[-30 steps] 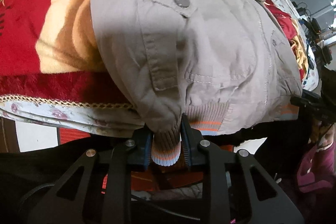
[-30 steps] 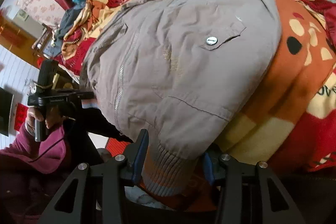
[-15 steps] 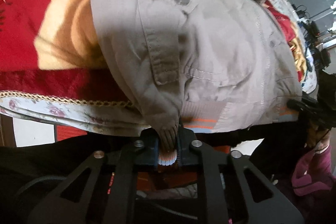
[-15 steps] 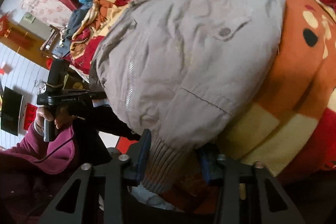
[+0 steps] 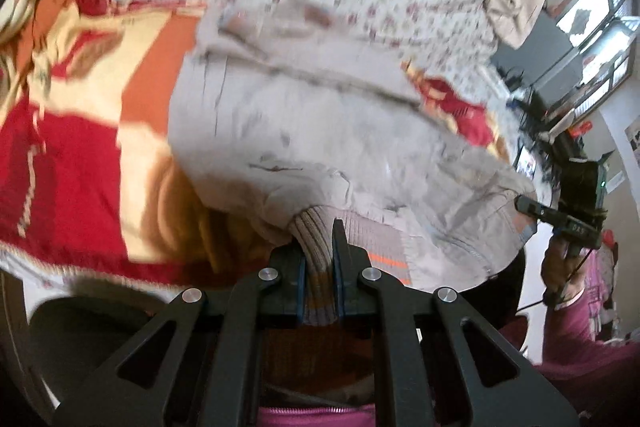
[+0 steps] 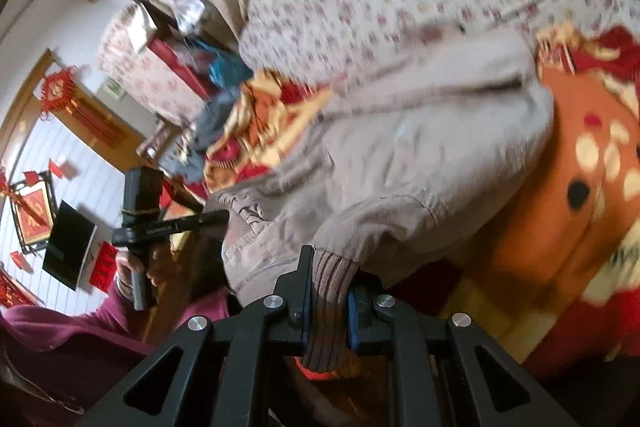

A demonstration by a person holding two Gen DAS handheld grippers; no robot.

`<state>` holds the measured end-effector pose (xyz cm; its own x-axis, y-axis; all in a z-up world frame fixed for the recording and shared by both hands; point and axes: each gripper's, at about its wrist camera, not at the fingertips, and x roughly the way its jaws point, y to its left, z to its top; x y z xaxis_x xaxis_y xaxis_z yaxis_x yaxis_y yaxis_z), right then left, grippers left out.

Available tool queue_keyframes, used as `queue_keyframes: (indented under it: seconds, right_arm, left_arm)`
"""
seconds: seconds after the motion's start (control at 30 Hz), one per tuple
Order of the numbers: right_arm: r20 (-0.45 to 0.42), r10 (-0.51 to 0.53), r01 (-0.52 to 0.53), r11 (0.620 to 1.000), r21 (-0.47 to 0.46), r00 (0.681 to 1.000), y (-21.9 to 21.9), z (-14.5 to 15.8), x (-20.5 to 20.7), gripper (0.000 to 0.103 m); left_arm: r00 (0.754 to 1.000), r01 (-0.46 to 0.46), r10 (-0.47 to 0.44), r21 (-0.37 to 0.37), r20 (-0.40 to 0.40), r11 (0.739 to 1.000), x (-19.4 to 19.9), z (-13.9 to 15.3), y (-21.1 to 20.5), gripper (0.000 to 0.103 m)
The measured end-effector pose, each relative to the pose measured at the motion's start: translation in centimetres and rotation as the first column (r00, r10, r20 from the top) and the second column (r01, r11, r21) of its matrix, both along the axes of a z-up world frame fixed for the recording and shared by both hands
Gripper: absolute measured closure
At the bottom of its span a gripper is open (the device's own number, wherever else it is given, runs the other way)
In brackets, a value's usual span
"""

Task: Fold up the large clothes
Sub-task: 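Carry the hem with both grippers over the jacket toward the collar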

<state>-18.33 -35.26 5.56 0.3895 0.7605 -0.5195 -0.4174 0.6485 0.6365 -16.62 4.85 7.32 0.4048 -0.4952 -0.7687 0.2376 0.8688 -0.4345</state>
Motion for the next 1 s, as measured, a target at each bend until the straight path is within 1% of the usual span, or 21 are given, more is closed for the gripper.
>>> queue_keyframes:
  seconds: [0.13, 0.23, 0.33, 0.43, 0.5, 0.57, 0.67, 0.77, 0.83, 1.0]
  right_arm:
    - [0.051, -0.054, 0.053, 0.998, 0.027, 0.997, -1.1, 2.1, 2.0, 0.091]
    - [0.07, -0.107, 0.103, 0.993, 0.063, 0.992, -1.8, 3.1, 4.0, 0.091]
    - [0.084, -0.164, 0.157, 0.985, 0.077, 0.983, -2.4, 3.7, 6.7, 0.091]
    - [0.093, -0.216, 0.212, 0.976, 0.056, 0.972, -2.7, 4.0, 10.1, 0.091]
    - [0.077, -0.238, 0.234, 0.97, 0.06, 0.968, -3.2, 3.9, 12.2, 0.091]
    - [0.069, -0.266, 0.264, 0.964, 0.045, 0.961, -3.4, 3.8, 14.6, 0.091]
    - [0.062, -0.295, 0.294, 0.955, 0.027, 0.953, -3.6, 3.3, 18.1, 0.091]
    - [0.032, -0.322, 0.321, 0.947, 0.007, 0.946, -3.9, 2.1, 21.7, 0.091]
    - [0.013, -0.332, 0.332, 0.943, -0.014, 0.943, -3.8, 1.3, 23.9, 0.091]
    - [-0.019, -0.352, 0.35, 0.935, -0.061, 0.936, -3.7, -1.2, 29.1, 0.091]
  left_arm:
    - [0.998, -0.038, 0.04, -0.028, 0.056, 0.999, 3.0, 1.8, 0.4, 0.094]
    - [0.994, -0.079, 0.082, -0.036, 0.072, 0.996, 6.3, 2.3, 0.2, 0.094]
    - [0.991, -0.101, 0.104, -0.03, 0.085, 0.994, 9.5, 2.6, 0.0, 0.094]
    - [0.986, -0.129, 0.132, -0.028, 0.101, 0.991, 13.3, 2.7, -0.6, 0.094]
    - [0.985, -0.139, 0.141, -0.026, 0.103, 0.99, 15.5, 2.7, -1.0, 0.094]
    - [0.983, -0.145, 0.145, -0.003, 0.11, 0.989, 18.2, 2.7, -1.5, 0.094]
    - [0.982, -0.158, 0.155, 0.022, 0.11, 0.987, 21.5, 2.1, -2.1, 0.094]
    - [0.982, -0.171, 0.166, 0.045, 0.095, 0.984, 24.9, 1.0, -2.7, 0.094]
    - [0.982, -0.176, 0.169, 0.077, 0.086, 0.981, 27.3, 0.0, -3.1, 0.094]
    - [0.98, -0.2, 0.199, 0.09, 0.021, 0.976, 32.6, -4.3, -3.3, 0.094]
